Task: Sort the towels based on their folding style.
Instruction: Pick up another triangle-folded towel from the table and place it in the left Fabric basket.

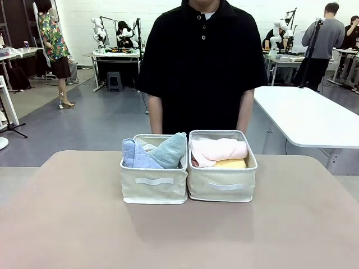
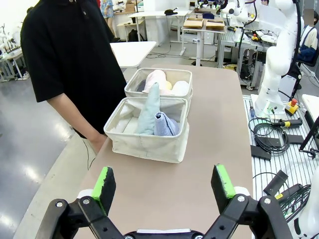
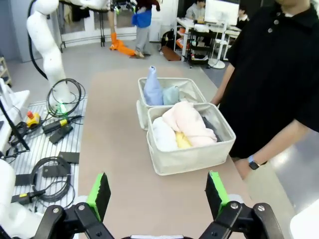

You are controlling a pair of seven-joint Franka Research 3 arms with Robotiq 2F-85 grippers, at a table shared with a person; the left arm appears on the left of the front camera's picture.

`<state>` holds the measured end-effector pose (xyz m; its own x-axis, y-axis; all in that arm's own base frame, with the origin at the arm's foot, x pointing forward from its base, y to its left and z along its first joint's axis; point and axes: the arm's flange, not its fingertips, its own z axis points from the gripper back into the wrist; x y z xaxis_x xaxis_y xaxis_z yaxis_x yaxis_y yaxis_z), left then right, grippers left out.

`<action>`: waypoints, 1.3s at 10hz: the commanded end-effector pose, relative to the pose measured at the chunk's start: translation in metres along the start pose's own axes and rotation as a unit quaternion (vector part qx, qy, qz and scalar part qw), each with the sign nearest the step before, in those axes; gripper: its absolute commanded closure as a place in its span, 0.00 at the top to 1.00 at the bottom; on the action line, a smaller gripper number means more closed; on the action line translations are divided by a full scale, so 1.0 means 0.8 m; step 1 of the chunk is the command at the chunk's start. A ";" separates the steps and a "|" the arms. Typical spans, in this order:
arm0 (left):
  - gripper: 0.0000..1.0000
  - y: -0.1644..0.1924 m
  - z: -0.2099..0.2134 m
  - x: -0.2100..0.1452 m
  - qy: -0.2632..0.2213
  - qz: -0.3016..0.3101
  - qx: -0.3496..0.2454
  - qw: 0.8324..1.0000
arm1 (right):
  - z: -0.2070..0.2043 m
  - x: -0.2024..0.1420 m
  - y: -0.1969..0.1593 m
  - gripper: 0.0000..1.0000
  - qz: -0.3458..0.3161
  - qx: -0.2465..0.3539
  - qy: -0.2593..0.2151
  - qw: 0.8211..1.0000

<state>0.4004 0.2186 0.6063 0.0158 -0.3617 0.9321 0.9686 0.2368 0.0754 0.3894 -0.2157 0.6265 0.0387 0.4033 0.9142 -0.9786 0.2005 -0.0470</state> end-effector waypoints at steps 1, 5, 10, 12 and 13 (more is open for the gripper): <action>1.00 -0.004 -0.001 -0.001 0.010 -0.005 0.003 1.000 | 0.002 0.001 0.009 1.00 -0.001 0.002 0.004 1.000; 1.00 -0.004 -0.001 -0.001 0.010 -0.005 0.003 1.000 | 0.002 0.001 0.009 1.00 -0.001 0.002 0.004 1.000; 1.00 -0.004 -0.001 -0.001 0.010 -0.005 0.003 1.000 | 0.002 0.001 0.009 1.00 -0.001 0.002 0.004 1.000; 1.00 -0.004 -0.001 -0.001 0.010 -0.005 0.003 1.000 | 0.002 0.001 0.009 1.00 -0.001 0.002 0.004 1.000; 1.00 -0.004 -0.001 -0.001 0.010 -0.005 0.003 1.000 | 0.002 0.001 0.009 1.00 -0.001 0.002 0.004 1.000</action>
<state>0.4004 0.2186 0.6063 0.0159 -0.3617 0.9321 0.9686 0.2369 0.0754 0.3840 -0.2167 0.6295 0.0557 0.4179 0.9068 -0.9775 0.2080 -0.0358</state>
